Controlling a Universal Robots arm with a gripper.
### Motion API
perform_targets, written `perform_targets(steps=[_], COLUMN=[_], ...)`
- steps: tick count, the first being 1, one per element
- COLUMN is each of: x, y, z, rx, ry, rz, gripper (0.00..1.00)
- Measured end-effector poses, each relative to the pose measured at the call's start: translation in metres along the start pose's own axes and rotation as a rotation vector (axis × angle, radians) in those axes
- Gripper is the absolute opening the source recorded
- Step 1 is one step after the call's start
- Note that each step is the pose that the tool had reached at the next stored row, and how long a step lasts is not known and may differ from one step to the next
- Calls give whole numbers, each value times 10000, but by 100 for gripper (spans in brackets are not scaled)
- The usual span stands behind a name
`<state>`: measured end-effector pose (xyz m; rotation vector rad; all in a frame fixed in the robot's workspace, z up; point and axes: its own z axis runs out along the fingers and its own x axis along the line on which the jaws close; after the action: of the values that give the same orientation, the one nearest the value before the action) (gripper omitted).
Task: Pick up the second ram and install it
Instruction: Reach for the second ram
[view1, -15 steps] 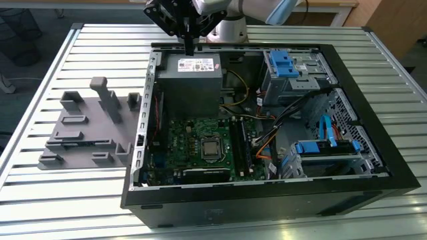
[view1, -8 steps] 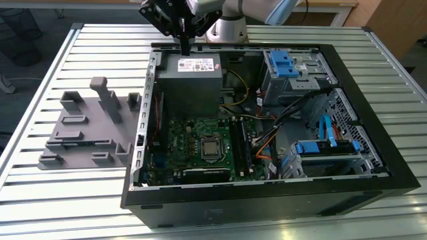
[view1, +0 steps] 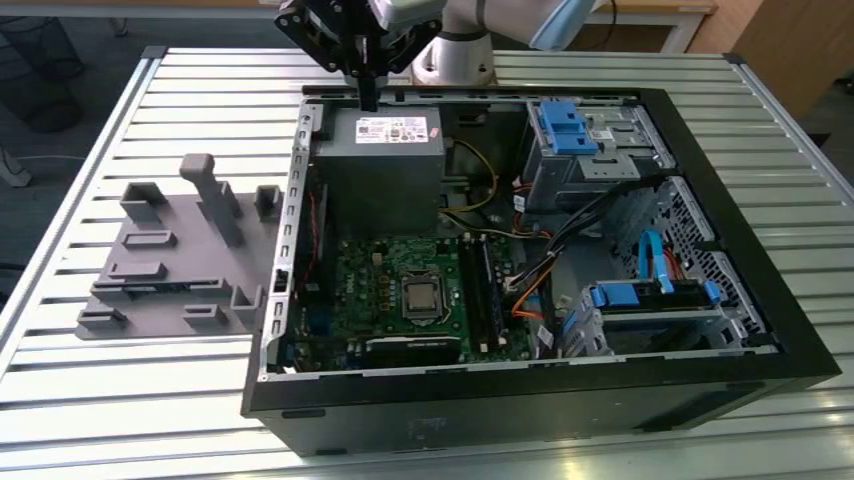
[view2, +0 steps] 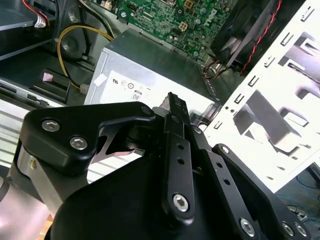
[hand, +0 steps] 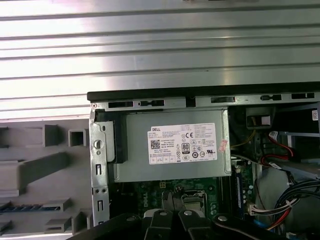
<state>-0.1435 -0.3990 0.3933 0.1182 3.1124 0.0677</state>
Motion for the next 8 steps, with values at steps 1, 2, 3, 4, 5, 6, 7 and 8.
perform_targets(steps=[1, 2, 3, 4, 5, 6, 7, 8], x=[9, 21, 34, 49, 67, 88, 113, 134], y=[-1, -2, -2, -4, -5, -6, -8, -10], z=[-1, -1, -1, -2, -2, -3, -3, -4], rx=[0, 1, 1, 1, 0, 1, 0, 0], ry=[1, 1, 1, 1, 1, 0, 0, 0], rz=[-1, -2, -2, -1, -1, -1, 0, -2], gripper=[11, 11, 11, 11, 11, 11, 11, 11])
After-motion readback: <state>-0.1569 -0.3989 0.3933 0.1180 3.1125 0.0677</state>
